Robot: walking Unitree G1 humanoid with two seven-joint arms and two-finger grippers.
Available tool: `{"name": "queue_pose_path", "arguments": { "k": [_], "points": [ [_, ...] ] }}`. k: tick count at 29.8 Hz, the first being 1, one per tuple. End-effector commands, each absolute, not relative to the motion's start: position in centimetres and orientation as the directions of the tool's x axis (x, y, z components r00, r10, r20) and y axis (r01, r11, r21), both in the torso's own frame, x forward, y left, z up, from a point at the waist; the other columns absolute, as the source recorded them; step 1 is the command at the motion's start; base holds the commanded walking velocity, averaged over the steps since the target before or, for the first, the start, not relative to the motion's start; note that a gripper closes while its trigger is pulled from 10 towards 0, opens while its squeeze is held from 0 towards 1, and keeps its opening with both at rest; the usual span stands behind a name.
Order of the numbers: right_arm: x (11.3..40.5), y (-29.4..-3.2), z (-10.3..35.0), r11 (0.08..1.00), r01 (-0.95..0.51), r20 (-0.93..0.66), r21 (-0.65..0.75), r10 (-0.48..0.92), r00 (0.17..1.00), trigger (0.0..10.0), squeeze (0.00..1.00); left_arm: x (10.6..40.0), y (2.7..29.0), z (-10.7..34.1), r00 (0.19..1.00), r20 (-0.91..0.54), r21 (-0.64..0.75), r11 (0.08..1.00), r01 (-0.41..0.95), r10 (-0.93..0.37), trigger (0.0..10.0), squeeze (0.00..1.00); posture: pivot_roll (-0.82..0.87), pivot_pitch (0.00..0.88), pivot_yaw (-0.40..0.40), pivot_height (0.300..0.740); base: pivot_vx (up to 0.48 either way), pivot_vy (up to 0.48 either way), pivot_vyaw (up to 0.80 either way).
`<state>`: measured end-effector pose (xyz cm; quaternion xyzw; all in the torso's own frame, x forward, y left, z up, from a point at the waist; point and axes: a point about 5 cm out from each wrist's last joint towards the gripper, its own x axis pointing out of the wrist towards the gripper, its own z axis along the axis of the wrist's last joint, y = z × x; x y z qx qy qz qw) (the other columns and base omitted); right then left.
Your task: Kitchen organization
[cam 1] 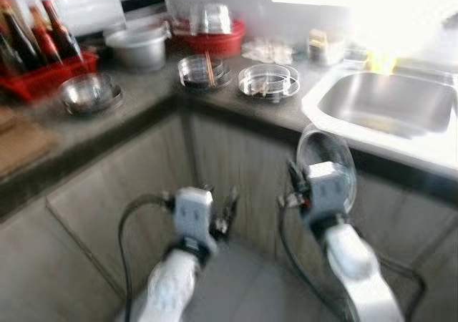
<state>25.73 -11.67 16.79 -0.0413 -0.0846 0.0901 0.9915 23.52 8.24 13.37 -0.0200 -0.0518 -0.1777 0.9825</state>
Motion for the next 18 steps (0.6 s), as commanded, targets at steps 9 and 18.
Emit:
{"name": "queue_pose_path", "arguments": {
  "k": [9,18],
  "points": [
    [25.64,-11.1,17.61,0.98,-0.177,0.197,-0.093,0.193,0.961,0.0,0.0,23.57,8.56,13.12,0.931,0.094,-0.013,0.935,0.354,-0.352,10.0,0.0,0.01,0.0,0.037,0.74,0.0,0.151,-0.78],
    [25.78,-10.96,17.7,0.98,-0.173,0.198,-0.096,0.19,0.962,0.0,0.0,23.61,8.49,13.23,0.93,0.097,-0.011,0.934,0.358,-0.355,10.0,0.0,0.01,0.01,0.039,0.74,0.0,0.26,-0.78]
  ]
}}
